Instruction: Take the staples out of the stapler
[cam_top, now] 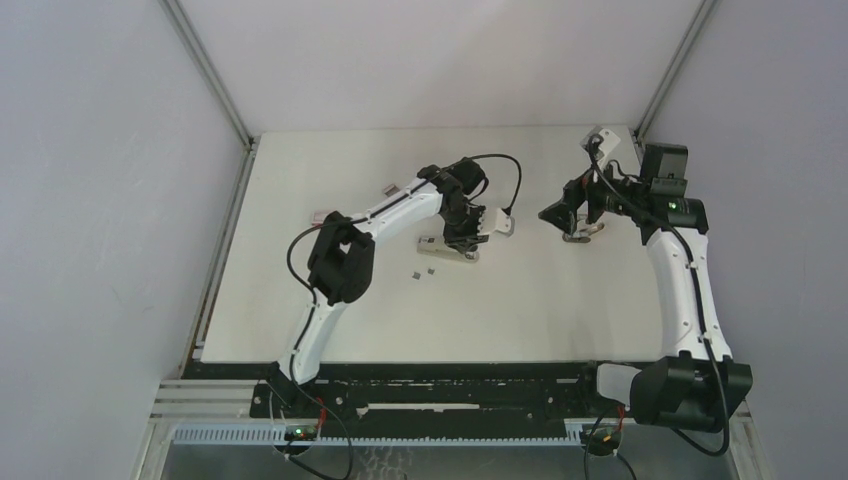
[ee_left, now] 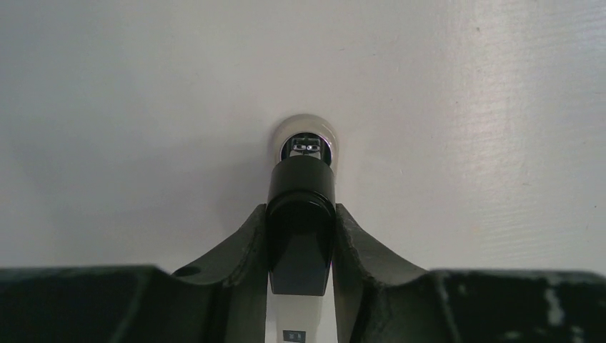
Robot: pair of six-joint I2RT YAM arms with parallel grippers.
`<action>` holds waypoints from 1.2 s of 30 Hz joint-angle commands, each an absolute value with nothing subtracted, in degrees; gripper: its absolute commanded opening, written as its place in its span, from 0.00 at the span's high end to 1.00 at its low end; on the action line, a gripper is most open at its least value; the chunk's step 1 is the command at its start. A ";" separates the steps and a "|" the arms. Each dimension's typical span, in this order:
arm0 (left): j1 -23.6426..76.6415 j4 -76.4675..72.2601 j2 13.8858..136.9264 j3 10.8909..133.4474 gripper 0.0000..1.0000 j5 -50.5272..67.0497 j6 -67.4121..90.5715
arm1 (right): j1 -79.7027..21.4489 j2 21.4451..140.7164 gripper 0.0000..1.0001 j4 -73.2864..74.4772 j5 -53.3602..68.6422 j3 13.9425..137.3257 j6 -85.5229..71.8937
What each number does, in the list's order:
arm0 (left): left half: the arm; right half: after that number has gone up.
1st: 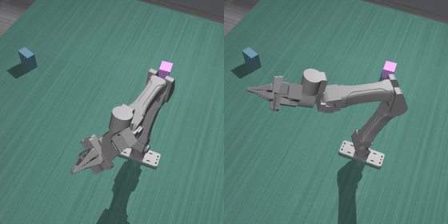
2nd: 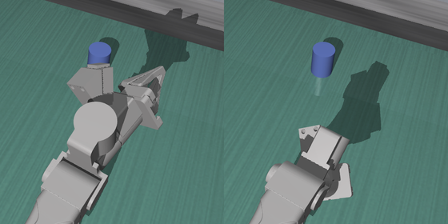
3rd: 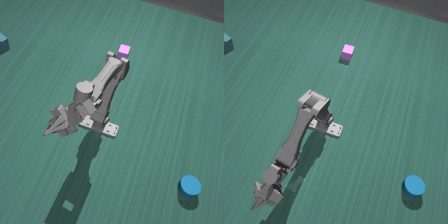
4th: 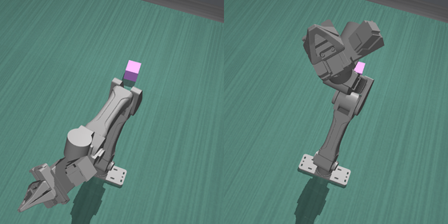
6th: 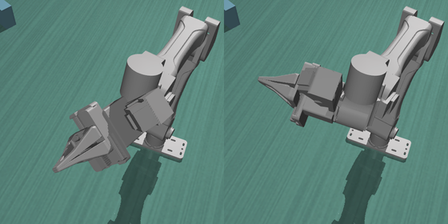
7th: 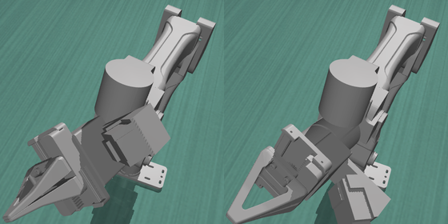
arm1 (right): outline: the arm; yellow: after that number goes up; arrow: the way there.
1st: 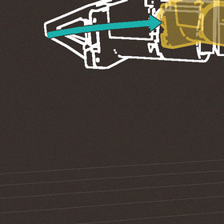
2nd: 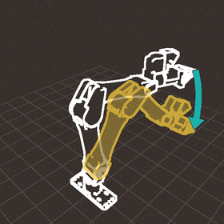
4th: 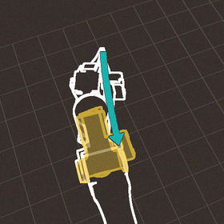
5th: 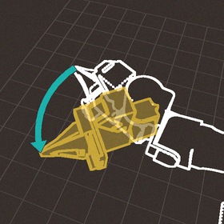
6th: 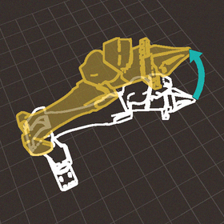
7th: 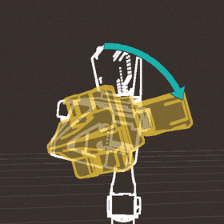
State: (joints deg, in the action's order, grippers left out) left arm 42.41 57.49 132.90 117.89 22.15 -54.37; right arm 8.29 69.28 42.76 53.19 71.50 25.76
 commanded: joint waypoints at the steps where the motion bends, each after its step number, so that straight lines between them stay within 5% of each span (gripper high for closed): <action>1: 42.63 55.05 130.90 121.26 0.73 21.65 -49.54 | 8.66 71.84 0.08 38.05 57.84 71.54 17.18; 20: 37.00 35.83 116.34 104.56 0.99 31.09 -29.00 | 0.45 101.12 0.30 26.88 60.05 78.90 -18.39; 36: 35.18 25.66 110.76 94.63 1.00 33.88 -20.10 | -2.68 117.09 0.46 24.01 65.69 81.30 -25.83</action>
State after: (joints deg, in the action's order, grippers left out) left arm 35.94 30.13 116.57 94.06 30.59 -22.61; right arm -1.50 115.59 26.65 63.22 78.96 -23.44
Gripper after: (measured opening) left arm 0.373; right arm 0.551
